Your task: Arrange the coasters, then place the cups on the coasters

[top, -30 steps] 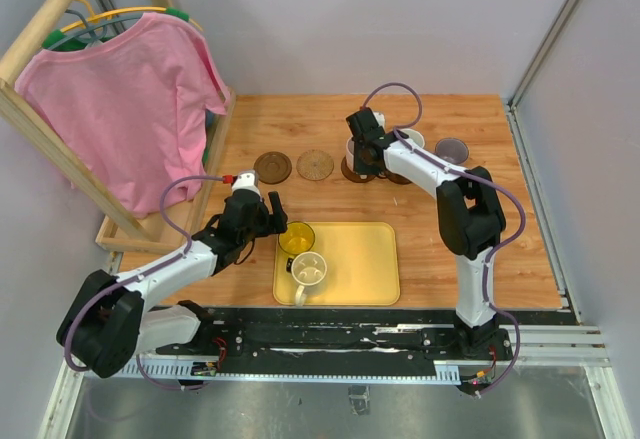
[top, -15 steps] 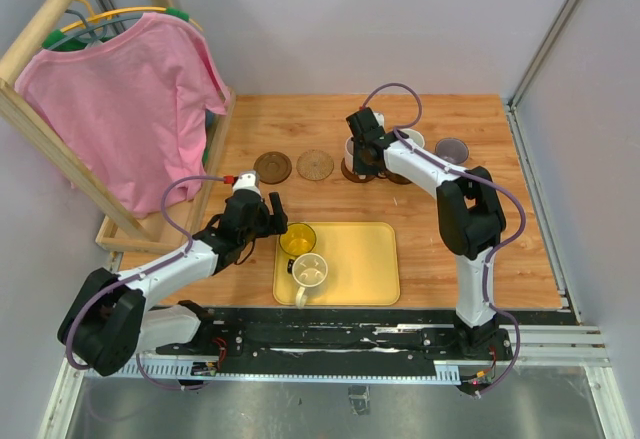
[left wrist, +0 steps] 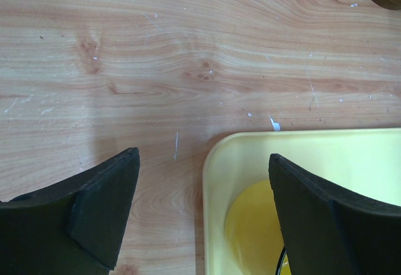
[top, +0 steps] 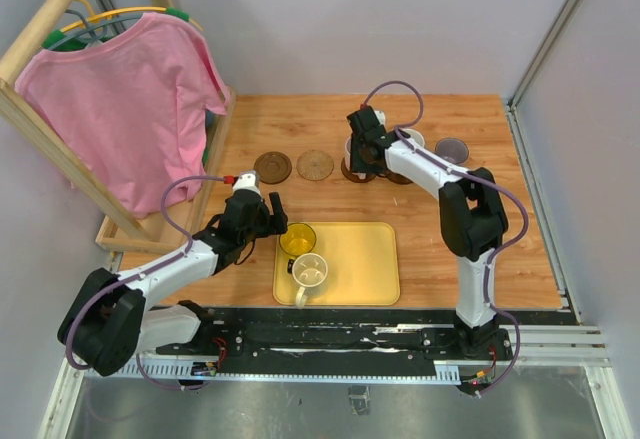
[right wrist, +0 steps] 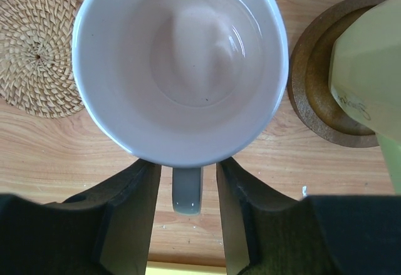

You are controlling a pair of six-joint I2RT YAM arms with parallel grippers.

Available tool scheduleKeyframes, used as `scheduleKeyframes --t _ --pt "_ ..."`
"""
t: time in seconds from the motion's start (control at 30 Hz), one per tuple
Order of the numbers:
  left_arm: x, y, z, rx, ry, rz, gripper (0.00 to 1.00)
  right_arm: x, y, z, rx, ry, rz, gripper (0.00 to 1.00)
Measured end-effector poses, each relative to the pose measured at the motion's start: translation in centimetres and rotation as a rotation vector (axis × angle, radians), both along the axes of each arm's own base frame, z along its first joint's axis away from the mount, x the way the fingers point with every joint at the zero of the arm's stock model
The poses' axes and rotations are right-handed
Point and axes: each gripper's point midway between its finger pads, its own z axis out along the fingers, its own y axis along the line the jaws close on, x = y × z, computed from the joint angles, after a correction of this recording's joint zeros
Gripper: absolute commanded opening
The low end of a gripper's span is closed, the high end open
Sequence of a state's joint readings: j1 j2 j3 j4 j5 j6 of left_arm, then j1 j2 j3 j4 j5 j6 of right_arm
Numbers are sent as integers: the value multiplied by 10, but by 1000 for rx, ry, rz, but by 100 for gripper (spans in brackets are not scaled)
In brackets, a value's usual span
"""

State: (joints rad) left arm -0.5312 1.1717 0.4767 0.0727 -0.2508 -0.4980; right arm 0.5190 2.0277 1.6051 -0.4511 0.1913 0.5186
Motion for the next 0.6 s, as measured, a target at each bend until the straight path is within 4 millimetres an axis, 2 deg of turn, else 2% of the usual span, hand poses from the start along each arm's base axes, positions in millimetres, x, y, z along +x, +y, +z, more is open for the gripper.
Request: scheduleKeyframes --t 0.13,0.3,0.6 --pt "-1 0 1 0 0 0 88 -4 -2 9 -3 -18 -2 45" --pt "-3 1 5 -5 -5 -3 90 -16 -9 28 -10 -60 -11 46" --pt "-9 2 30 -55 -75 -15 95 -56 -17 73 25 -166 12 46"
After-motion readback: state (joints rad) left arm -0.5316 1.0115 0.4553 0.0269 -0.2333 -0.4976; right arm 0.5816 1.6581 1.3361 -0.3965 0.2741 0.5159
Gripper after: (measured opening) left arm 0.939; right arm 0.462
